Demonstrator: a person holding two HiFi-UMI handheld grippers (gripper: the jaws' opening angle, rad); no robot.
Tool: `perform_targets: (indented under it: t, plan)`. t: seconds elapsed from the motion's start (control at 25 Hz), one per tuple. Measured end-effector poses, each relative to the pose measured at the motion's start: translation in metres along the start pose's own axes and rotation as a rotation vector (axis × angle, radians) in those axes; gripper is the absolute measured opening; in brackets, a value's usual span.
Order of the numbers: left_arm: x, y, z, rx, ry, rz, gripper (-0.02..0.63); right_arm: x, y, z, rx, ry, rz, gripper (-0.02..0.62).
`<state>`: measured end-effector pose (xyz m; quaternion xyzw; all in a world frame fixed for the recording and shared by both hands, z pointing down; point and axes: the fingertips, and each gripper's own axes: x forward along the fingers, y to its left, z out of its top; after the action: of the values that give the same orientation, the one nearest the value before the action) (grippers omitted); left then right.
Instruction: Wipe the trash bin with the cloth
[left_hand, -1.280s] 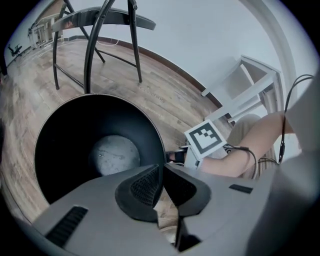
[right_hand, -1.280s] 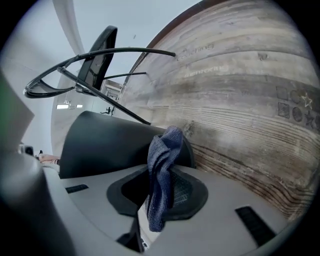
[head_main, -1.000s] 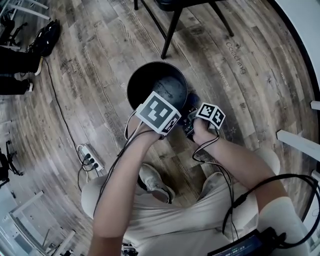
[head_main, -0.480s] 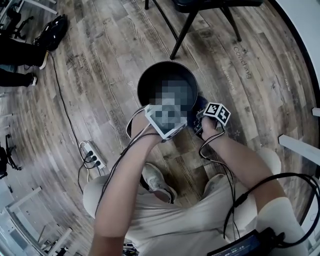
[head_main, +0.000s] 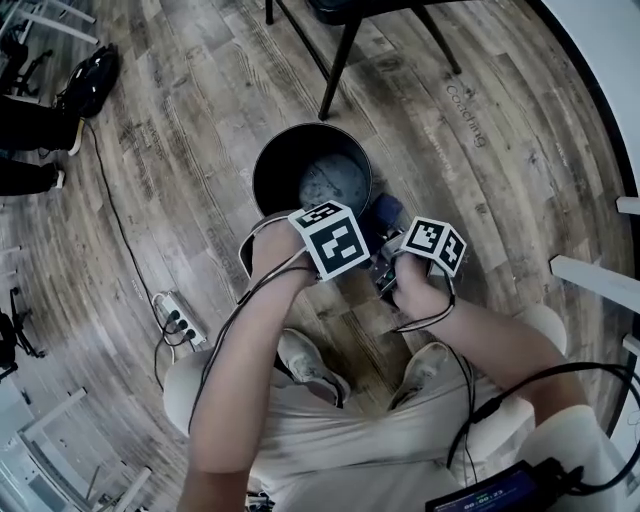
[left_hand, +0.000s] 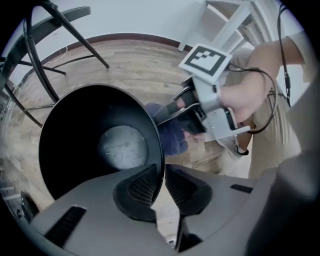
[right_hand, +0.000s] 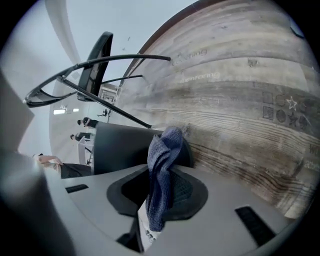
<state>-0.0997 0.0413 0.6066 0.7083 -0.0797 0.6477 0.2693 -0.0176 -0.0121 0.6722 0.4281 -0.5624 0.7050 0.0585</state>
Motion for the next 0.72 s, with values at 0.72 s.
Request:
perform_targets:
  t: [0.72]
  plan:
    - [0.001, -0.009, 0.045, -0.319, -0.119, -0.114, 0.049, -0.053, 0.065, -0.005, -0.060, 0.000, 0.158, 0.063]
